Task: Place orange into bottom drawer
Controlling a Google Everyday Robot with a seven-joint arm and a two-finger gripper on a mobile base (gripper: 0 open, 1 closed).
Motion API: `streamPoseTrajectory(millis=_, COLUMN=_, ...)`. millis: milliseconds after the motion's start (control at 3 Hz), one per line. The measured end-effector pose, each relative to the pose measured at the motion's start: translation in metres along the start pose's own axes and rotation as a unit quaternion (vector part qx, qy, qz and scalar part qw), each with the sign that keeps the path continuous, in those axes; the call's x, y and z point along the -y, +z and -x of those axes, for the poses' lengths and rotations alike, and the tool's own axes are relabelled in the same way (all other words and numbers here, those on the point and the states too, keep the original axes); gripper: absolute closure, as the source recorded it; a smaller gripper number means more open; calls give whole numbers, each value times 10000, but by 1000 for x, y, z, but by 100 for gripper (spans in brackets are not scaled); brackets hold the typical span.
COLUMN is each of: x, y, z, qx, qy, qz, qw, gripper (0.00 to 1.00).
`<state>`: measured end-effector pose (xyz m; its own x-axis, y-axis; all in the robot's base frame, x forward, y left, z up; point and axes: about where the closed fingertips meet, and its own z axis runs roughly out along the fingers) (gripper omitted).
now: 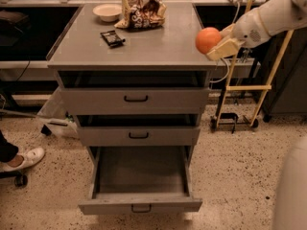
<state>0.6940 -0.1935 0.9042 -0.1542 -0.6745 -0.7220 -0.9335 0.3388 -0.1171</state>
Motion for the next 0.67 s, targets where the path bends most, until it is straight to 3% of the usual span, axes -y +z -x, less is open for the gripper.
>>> streamPoseTrajectory(millis=333, x=-34, y=-63, z=8, qx=290, qy=-105, qz=-542, qw=9981, gripper=100)
streamPoseTrajectory(millis=667, x=-62, y=-64, z=-14, qx=304, qy=85, qz=-448, qw=9985, gripper=100)
